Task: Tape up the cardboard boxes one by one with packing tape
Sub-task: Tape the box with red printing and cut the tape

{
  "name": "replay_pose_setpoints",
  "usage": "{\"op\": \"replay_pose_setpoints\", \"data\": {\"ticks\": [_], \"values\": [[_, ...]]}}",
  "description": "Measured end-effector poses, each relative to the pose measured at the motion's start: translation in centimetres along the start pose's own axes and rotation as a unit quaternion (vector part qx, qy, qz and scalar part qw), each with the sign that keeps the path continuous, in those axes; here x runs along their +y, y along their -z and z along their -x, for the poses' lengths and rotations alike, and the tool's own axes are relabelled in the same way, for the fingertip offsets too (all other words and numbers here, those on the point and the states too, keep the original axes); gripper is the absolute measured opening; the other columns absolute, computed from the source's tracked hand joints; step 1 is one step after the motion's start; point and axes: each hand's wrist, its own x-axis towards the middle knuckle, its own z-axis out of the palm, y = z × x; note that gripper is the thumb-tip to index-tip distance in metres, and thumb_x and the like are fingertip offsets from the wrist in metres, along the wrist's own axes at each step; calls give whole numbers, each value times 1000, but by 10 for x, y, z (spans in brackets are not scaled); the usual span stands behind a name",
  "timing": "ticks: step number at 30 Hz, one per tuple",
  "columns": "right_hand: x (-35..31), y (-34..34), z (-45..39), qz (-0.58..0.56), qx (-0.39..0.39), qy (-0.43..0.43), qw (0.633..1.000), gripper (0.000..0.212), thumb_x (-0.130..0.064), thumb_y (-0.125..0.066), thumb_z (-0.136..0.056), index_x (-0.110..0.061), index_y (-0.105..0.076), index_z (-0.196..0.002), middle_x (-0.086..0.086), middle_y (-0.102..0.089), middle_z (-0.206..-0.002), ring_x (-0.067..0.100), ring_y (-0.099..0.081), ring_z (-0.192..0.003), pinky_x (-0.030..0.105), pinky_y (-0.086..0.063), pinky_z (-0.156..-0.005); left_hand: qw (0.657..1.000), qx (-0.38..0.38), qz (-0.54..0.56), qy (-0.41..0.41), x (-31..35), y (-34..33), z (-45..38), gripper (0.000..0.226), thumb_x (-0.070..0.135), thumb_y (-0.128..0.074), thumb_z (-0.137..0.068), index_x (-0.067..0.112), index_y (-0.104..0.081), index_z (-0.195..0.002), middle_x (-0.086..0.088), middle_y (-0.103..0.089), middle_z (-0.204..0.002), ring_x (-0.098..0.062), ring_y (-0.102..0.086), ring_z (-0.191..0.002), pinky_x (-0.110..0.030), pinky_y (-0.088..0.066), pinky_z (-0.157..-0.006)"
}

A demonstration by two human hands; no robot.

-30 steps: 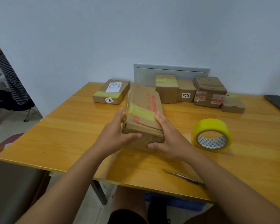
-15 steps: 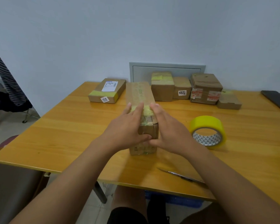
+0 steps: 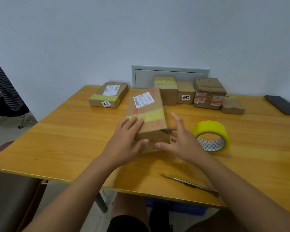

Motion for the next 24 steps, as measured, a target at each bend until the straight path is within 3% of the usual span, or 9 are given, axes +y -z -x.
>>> {"op": "replay_pose_setpoints", "data": {"ticks": [2, 4, 7, 9, 12, 17, 19, 22, 24], "values": [[-2, -4, 2, 34, -50, -7, 998, 114, -57, -76, -74, -52, 11, -146, 2, -48, -147, 24, -52, -129, 45, -46, -103, 997, -25, -76, -24, 0, 2, -2, 75, 50, -55, -94, 25, -20, -156, 3, -15, -163, -20, 5, -151, -38, -10, -121], [-5, -9, 1, 98, -66, -1, 993, 112, -55, -74, -78, -44, 10, -151, -1, -35, -155, 22, -45, -134, 40, -44, -104, 993, -48, -108, -22, -1, 5, -4, 73, 49, -55, -94, 27, -21, -155, 3, -15, -162, -21, 8, -151, -40, -10, -121], [-13, -11, -5, 209, -54, 46, 975, 110, -55, -72, -80, -31, 5, -155, -12, 9, -162, 18, -16, -148, 39, -37, -111, 992, -64, -112, -14, -2, 9, -6, 70, 49, -57, -94, 29, -24, -153, 4, -14, -162, -17, 4, -151, -39, -27, -116], [-20, -9, -10, 276, -64, 96, 954, 110, -56, -68, -82, -26, 7, -156, -12, 20, -161, 13, 4, -150, 40, -25, -119, 992, -72, -105, -15, -4, 9, -9, 69, 50, -59, -92, 31, -26, -151, 2, -5, -164, -18, 10, -151, -40, -26, -116], [-31, -8, -16, 348, -93, 134, 923, 105, -60, -62, -85, -20, 3, -156, -5, 13, -164, 12, 11, -150, 39, -14, -123, 991, -103, -88, -8, -7, 8, -12, 70, 51, -62, -89, 33, -27, -147, 4, 9, -165, -18, 18, -150, -42, -27, -115], [-37, -8, -20, 375, -101, 118, 914, 100, -61, -59, -86, -21, 0, -157, -6, 6, -165, 10, 6, -150, 36, -31, -113, 989, -104, -108, -6, -7, 10, -15, 76, 53, -61, -89, 31, -22, -151, 6, 8, -165, -15, 15, -150, -43, -34, -111], [-36, -7, -20, 370, -104, 117, 916, 99, -60, -59, -87, -21, -1, -157, -6, 6, -165, 10, 7, -150, 37, -33, -113, 991, -99, -95, -5, -8, 8, -13, 89, 52, -62, -89, 28, -10, -156, 7, 12, -164, -13, 17, -149, -42, -31, -113], [-31, -8, -18, 326, -93, 115, 934, 99, -60, -60, -86, -21, -2, -157, -7, 5, -165, 8, 8, -150, 37, -30, -117, 998, -35, 34, 45, -13, 3, -6, 119, 50, -74, -80, 24, 13, -156, 3, 13, -165, -15, 9, -151, -39, -23, -119], [-25, -9, -14, 269, -65, 98, 956, 98, -60, -60, -86, -21, -4, -157, -8, 2, -165, 8, 7, -150, 36, -24, -119, 983, 18, 143, 117, -15, 4, -1, 127, 53, -79, -72, 24, 11, -156, 1, -5, -165, -19, -13, -150, -36, -29, -114]]}}
